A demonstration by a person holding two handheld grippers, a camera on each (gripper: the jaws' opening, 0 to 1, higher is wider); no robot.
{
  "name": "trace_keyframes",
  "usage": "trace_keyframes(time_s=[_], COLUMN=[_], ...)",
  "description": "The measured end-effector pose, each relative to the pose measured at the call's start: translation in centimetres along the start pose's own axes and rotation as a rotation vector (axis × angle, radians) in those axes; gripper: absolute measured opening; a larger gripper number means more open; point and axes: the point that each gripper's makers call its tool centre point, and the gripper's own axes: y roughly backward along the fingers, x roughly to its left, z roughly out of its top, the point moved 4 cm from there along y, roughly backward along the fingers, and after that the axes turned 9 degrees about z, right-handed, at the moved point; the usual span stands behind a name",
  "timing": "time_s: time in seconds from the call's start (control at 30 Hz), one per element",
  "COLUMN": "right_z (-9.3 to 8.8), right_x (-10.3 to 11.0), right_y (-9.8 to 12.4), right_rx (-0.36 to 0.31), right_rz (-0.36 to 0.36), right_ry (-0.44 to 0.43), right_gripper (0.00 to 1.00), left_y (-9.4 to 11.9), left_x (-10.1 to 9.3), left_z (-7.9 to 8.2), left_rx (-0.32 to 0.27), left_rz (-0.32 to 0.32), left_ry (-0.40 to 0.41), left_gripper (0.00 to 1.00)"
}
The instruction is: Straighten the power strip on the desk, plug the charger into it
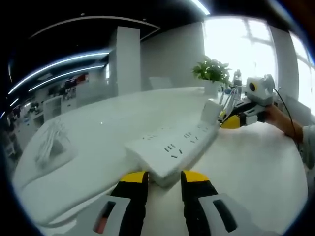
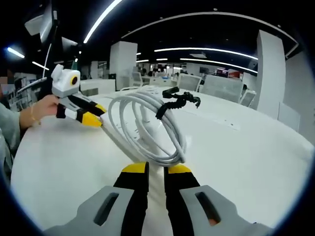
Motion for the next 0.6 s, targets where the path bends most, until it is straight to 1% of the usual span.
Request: trace_keyframes(time_s=[0.2, 0.3, 0.37, 0.43, 0.5, 0.53, 0.57, 0.6], right_z=[0.0, 0.0, 0.0, 0.0, -0.1, -0.1, 0.0, 0.2], right_x=[-0.1, 0.1, 0.2, 0.2, -0.1, -0.3, -0.2, 0.1], right_y=[-0.2, -0.1, 0.1, 0.5, 1.1, 1.7, 2.0, 2.7], right_rx=[0.013, 0.016, 0.012, 0.005, 0.015, 0.016, 0.015, -0.013], right_rz=[-0.01, -0.009, -0.012, -0.021, -0.051, -0.074, -0.075, -0.069], right_ry=[0.007, -0.004, -0.038, -0.056, -0.045, -0.057, -0.066, -0.114], right_gripper=[0.12, 0.13, 0.13, 0.13, 0.13, 0.13, 0.12, 0.12], left_y=[-0.1, -0.1, 0.2, 0.5, 1.1, 1.5, 2.0, 2.6], left_x=[0.1, 0.2, 0.5, 0.8, 1.0, 1.2, 1.2, 1.1], left_z=[0.0, 0.0, 0.0, -0.1, -0.1, 0.0, 0.0, 0.1], left_rx=[0.0, 0.002, 0.001, 0.003, 0.007, 0.006, 0.005, -0.002], left_rz=[0.0, 0.005, 0.016, 0.031, 0.042, 0.049, 0.057, 0.062], left_ry=[0.006, 0.011, 0.013, 0.028, 0.036, 0.04, 0.045, 0.046], left_gripper=[0.27, 0.28, 0.28, 0.28, 0.28, 0.29, 0.29, 0.29])
